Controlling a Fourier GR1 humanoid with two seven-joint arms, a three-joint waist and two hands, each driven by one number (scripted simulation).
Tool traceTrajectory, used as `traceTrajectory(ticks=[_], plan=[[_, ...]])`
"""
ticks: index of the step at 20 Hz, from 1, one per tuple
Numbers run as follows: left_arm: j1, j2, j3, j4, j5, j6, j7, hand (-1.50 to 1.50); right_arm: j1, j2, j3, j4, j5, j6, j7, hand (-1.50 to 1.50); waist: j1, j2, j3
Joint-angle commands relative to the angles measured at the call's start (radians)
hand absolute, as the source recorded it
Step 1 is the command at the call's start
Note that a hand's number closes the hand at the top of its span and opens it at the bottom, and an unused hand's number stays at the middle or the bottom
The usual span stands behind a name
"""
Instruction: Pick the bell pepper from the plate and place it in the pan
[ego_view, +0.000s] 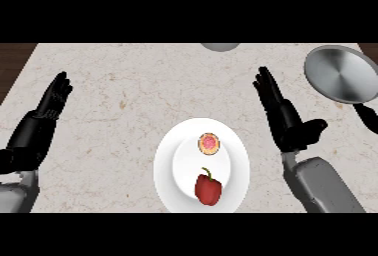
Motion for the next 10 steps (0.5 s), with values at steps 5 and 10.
traceTrajectory(ticks=[5, 10], plan=[[0.022, -0.127, 0.039, 0.038, 0.096, 0.084, 0.166, 0.00, -0.013, -0.008, 0.041, -0.291, 0.074, -0.012, -0.051, 1.50, -0.026, -0.039, -0.016], [0.067, -0.136, 0.077, 0.031, 0.163, 0.085, 0.220, 0.00, 0.226, -0.162, 0.111, -0.347, 0.429, -0.254, -0.115, 1.50, -0.080, -0.059, -0.018]])
